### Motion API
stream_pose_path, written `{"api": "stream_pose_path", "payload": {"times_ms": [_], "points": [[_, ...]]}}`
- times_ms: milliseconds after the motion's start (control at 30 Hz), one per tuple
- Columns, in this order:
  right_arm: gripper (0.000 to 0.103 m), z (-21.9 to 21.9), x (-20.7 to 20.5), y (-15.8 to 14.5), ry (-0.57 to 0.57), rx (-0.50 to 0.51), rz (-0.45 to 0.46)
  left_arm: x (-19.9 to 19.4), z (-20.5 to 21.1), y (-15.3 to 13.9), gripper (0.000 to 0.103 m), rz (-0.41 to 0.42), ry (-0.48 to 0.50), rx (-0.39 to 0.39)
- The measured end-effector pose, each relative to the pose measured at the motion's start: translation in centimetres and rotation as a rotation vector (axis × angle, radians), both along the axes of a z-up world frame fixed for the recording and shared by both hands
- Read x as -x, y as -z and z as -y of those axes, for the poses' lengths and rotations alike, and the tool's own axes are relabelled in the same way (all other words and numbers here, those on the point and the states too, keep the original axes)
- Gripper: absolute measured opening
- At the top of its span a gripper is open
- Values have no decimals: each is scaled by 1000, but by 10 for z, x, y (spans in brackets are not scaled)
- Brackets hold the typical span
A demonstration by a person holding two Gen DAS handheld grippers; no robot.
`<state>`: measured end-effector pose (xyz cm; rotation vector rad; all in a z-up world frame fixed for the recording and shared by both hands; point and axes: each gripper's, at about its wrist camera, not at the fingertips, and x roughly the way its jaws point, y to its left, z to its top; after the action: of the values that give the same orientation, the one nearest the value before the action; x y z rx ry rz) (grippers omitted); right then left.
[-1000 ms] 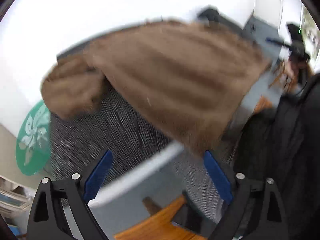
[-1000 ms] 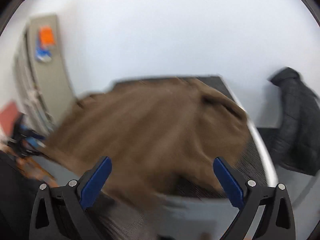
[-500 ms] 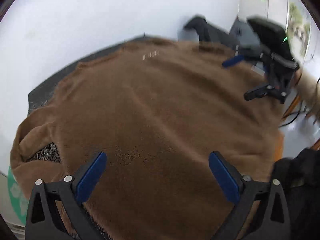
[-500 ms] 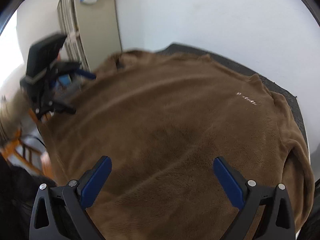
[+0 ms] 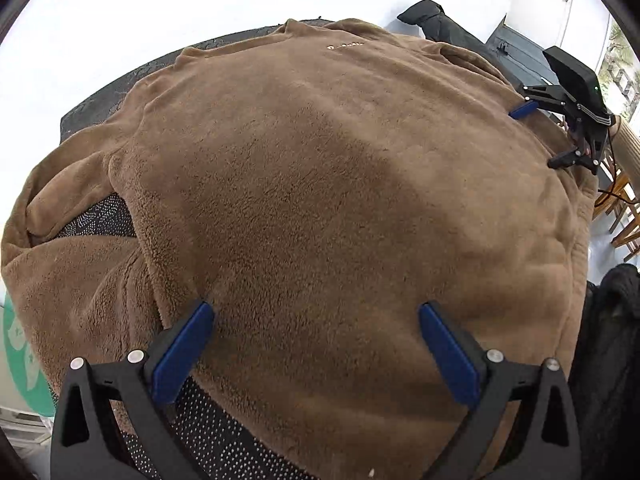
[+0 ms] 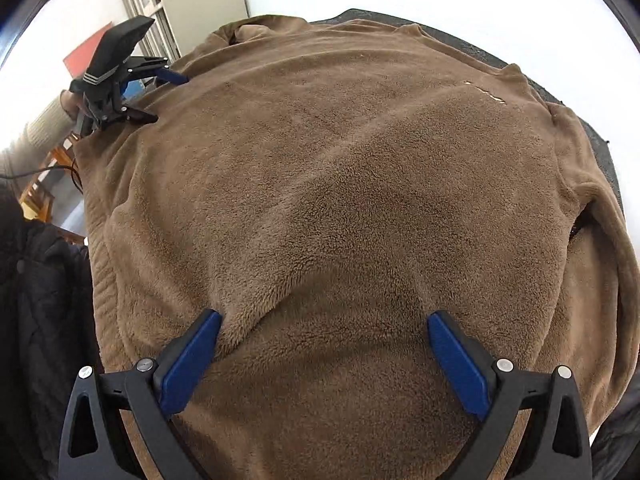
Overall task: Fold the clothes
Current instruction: 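Smooth the sweatshirt flat on the table with both open tools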
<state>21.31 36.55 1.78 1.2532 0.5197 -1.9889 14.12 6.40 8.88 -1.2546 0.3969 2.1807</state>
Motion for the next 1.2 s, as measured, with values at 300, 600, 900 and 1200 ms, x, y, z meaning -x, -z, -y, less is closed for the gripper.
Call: {"api": "stream_pose_path", "payload": {"times_ms": [300,600,900,1200], "points": [[103,29,45,-41,28,37,-38,35,-41,-35,103,-57,38,59],[103,80,158,-17,87,-2,4,145,-60,-4,103,42,-114,105],[103,35,136,-2,-7,-108,54,165,-22,4,103,101,-134,39],[103,14,172,-38,17,-101,136,233,-5,-25,103,176,-257,-137]]}}
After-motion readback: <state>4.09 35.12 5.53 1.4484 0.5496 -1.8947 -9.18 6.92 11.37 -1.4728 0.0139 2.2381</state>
